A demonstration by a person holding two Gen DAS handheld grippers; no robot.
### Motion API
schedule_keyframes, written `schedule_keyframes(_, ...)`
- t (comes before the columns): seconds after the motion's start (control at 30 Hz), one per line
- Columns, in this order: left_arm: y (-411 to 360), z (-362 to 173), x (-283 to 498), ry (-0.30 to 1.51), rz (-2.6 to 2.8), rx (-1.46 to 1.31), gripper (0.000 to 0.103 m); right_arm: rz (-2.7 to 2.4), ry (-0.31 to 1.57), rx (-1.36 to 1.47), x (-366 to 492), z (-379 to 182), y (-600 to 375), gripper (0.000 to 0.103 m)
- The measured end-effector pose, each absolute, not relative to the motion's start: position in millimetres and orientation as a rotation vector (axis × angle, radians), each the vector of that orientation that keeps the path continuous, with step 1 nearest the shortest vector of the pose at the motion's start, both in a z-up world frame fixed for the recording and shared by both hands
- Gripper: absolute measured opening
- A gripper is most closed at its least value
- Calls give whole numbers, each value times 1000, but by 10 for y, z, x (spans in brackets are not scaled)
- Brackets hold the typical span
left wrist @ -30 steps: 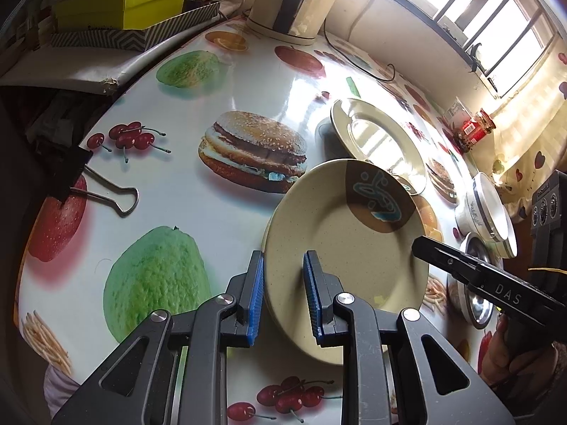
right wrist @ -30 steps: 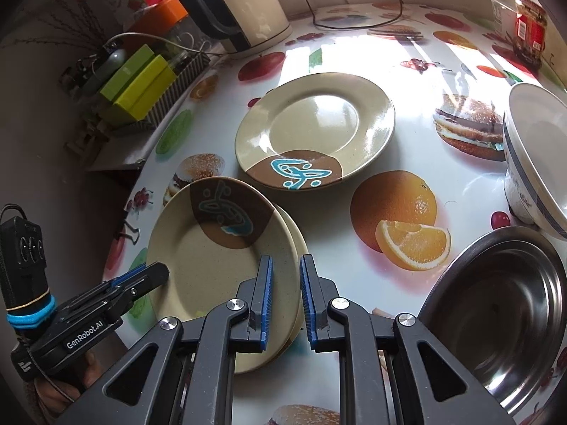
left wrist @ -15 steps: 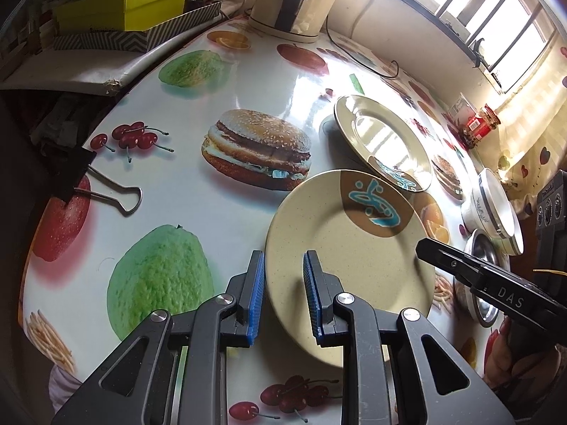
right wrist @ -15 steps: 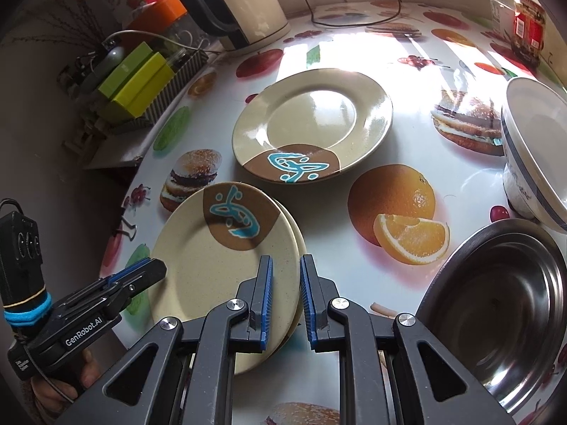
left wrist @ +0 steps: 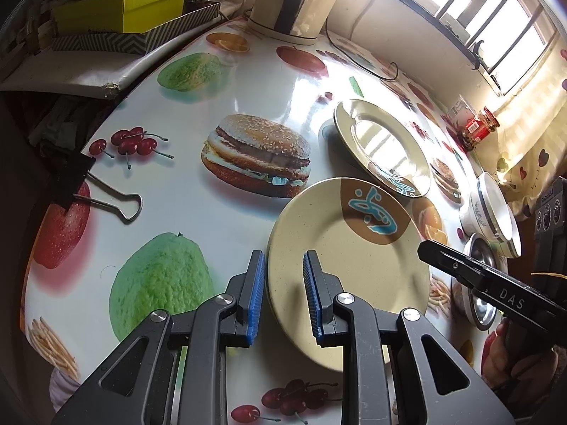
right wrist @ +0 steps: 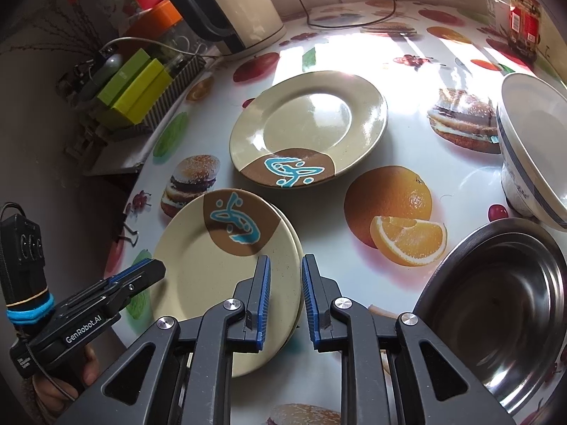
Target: Organize plates and bowls
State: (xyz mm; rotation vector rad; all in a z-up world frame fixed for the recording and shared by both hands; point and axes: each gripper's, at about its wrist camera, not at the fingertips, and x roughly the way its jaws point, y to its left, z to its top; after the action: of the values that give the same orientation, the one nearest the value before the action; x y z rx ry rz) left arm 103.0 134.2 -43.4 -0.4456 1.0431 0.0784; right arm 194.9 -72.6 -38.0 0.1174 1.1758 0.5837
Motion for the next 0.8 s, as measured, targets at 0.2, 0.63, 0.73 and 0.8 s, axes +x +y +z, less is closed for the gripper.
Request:
schedule_keyframes(0.2, 1382, -348, 1067, 1020, 71, -447, 23, 571, 1147, 125, 1990, -294, -774, 38)
schedule_keyframes(0.63, 1446, -177, 1501, 978, 29, -451, 30, 522, 1074, 70, 2377, -23, -861, 40)
schedule_keyframes(0.73, 1452, -177, 1643, 982, 18, -468, 30, 499, 1070, 65, 2523, -7, -888, 40)
schedule_keyframes(0.8, 1443, -178, 1738, 985, 19, -460, 30, 494, 1076, 72, 2623, -21, -887, 40)
